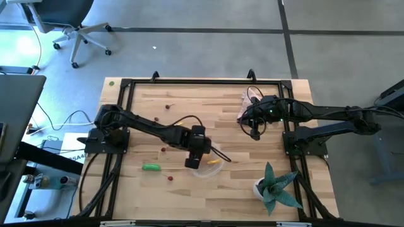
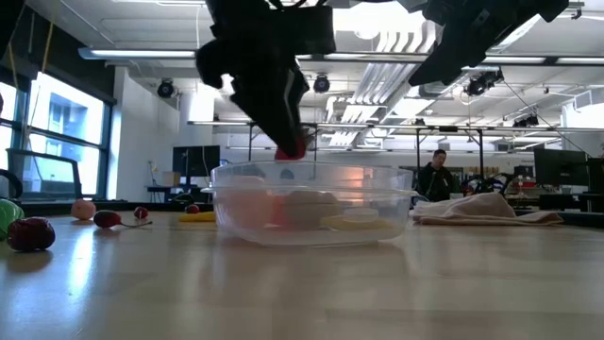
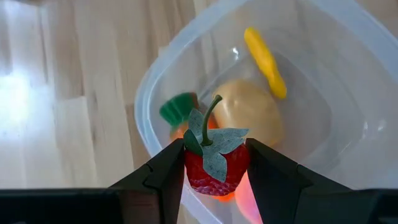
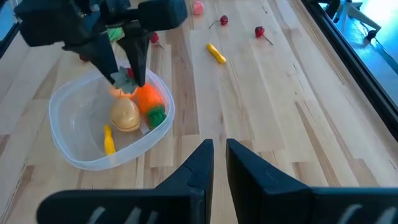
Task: Pick and placing Produce into tupperware
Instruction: Put the strawberry into the transparent bin
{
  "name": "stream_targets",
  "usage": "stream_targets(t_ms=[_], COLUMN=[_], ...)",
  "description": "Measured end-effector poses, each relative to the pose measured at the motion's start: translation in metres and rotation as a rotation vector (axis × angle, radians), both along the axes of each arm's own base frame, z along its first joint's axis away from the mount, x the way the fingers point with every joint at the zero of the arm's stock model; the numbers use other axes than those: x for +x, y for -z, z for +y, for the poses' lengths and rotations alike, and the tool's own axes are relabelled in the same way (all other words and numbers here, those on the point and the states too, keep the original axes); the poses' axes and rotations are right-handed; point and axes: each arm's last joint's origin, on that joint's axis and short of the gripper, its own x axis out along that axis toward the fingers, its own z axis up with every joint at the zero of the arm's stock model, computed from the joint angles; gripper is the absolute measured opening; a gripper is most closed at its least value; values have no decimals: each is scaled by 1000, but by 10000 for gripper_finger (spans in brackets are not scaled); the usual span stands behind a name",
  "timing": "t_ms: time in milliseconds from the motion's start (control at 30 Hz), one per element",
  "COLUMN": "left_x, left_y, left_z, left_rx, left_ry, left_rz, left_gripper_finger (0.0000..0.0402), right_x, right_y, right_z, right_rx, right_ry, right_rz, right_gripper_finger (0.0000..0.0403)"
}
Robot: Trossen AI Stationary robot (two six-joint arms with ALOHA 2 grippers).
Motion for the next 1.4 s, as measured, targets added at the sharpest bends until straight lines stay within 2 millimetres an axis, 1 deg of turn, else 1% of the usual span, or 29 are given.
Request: stream_targets(t_ms=[200, 267, 333, 400, 500, 1400], left_x=[7, 4, 8, 4, 6, 3], left_y=[8, 11, 14, 18, 17, 18], left_z=[-2, -2, -2, -2, -2, -1], left_rx=[-18, -22, -24, -26, -30, -35], left_ry=[-11, -12, -12, -15, -13, -33], left_rz=[-19, 16, 5, 46, 27, 56], left_gripper_finger=[150, 150, 150, 150, 150, 150], right_x=[0, 0, 0, 0, 0, 0], right_y=[0, 0, 0, 0, 0, 0], right_z=[0, 0, 0, 0, 0, 0], right_rx=[0, 0, 0, -1, -1, -1], right_ry=[0, 0, 0, 0, 0, 0], right_rz=[-1, -3, -2, -3, -3, -3], right_gripper_finger=[32, 32, 32, 32, 32, 32])
